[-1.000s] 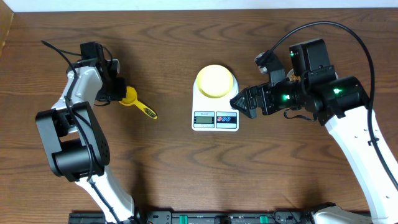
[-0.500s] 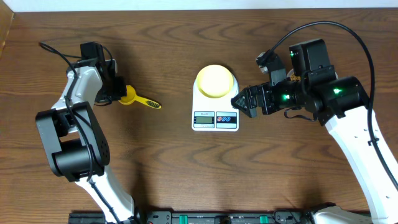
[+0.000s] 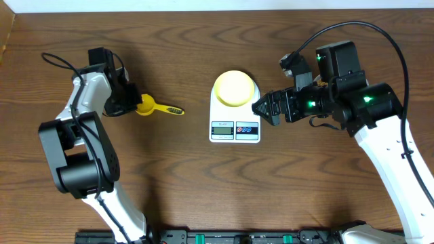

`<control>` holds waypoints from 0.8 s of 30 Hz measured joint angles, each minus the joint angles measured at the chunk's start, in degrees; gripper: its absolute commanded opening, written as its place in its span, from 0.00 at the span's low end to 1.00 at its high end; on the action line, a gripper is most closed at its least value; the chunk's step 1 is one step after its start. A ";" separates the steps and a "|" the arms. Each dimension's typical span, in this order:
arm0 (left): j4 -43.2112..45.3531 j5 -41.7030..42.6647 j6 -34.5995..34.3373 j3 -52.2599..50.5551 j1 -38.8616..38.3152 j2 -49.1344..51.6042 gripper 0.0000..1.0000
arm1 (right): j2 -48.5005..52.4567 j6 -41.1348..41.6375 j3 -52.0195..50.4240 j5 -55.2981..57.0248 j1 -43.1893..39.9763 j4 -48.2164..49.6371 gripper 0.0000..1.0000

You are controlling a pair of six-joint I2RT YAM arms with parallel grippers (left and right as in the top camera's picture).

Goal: Scoop item into bowl and weigh 50g on scale
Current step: 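Grasp the yellow scoop with the left gripper and lift it, then carry the scoop over the scale and pass it to the right gripper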

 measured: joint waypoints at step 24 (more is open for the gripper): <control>-6.86 14.91 -6.32 -0.07 -8.00 -26.56 0.07 | 0.00 0.00 0.00 -0.02 0.00 3.48 0.99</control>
